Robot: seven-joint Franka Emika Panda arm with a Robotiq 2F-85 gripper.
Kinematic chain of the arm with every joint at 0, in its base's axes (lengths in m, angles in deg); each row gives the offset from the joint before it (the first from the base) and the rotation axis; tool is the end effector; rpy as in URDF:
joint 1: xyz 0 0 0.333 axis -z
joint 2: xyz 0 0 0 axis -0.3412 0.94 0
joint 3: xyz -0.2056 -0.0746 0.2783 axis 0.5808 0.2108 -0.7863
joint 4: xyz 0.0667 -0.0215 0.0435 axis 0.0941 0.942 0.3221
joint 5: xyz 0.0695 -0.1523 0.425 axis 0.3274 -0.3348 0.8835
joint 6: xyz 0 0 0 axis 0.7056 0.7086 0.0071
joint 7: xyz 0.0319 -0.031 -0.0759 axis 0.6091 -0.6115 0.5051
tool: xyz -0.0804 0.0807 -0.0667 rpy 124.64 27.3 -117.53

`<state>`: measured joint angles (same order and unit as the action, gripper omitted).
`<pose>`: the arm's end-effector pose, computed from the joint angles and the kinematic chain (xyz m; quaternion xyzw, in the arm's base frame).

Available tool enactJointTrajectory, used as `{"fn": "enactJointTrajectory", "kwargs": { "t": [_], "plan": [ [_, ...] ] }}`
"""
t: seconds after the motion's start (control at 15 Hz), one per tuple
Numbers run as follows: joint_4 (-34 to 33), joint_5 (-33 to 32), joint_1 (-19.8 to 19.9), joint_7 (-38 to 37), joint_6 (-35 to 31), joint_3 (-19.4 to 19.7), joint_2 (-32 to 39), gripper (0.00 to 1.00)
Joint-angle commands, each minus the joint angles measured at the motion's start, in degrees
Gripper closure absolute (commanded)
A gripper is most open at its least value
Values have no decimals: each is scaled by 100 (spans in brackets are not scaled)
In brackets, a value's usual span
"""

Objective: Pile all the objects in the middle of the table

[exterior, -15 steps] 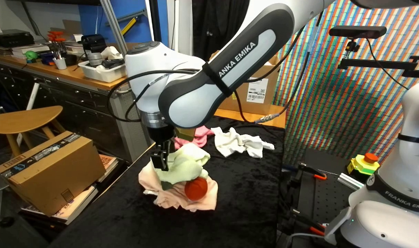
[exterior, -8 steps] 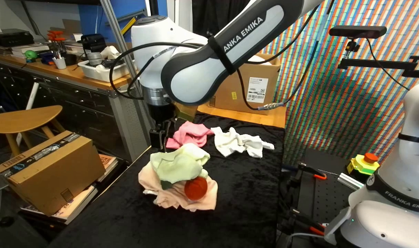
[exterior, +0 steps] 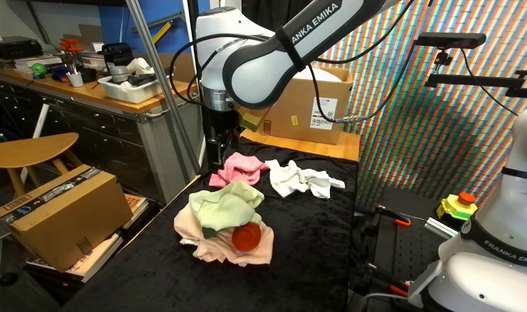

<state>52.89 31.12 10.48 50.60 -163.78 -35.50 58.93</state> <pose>0.6846 0.1547 0.2939 0.9912 0.1120 0.0427 0.0569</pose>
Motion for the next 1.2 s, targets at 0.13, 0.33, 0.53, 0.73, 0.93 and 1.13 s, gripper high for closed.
{"fn": "enactJointTrajectory", "kwargs": {
  "t": [0.13, 0.33, 0.53, 0.73, 0.93, 1.13],
  "plan": [
    [758, 407, 340, -99, -106, 179, -514, 0],
    [1158, 531, 500, -163, -64, 311, -688, 0],
    [1621, 464, 605, -193, -150, 429, -841, 0],
    [1978, 421, 689, -236, -114, 536, -935, 0],
    [2274, 338, 756, -301, -132, 653, -963, 0],
    [2542, 428, 827, -437, -273, 725, -904, 0]
  ]
}}
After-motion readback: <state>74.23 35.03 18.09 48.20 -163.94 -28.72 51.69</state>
